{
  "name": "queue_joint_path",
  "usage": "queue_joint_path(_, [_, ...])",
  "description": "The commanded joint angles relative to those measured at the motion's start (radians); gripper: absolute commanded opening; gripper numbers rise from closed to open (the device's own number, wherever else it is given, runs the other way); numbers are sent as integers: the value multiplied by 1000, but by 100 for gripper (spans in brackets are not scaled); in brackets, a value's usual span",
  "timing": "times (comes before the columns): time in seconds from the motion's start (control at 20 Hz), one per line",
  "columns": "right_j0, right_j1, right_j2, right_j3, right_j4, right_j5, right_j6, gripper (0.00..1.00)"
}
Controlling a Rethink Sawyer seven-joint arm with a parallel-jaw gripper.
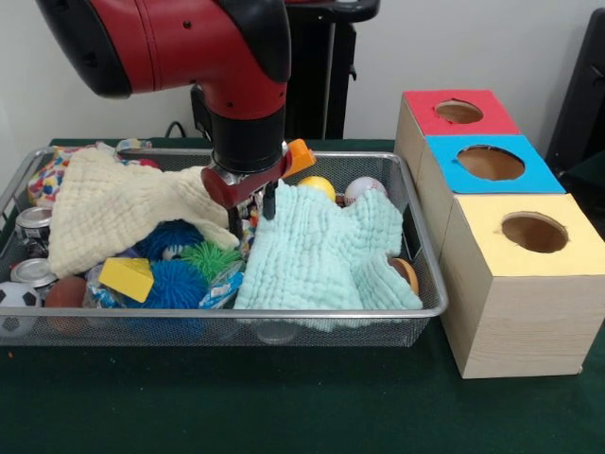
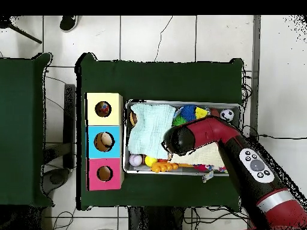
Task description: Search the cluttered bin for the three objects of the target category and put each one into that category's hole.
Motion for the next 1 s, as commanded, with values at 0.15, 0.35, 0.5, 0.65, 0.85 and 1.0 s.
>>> queue_joint_path(0.15, [-26,31,0,-47,-95,-6,-351,100])
queue_joint_path(0.35, [-23,25,2,-55,-97,8,-357,100])
queue_joint_path(0.5, [-26,11,4,-63,-98,24,-382,100])
queue_joint_path(0.65, [-35,2,9,-75,-97,39,-417,100])
queue_joint_path(0.85, [-36,3,6,-92,-111,42,-445,100])
queue_joint_path(1.0, [-46,-7,13,-107,-107,66,-507,100])
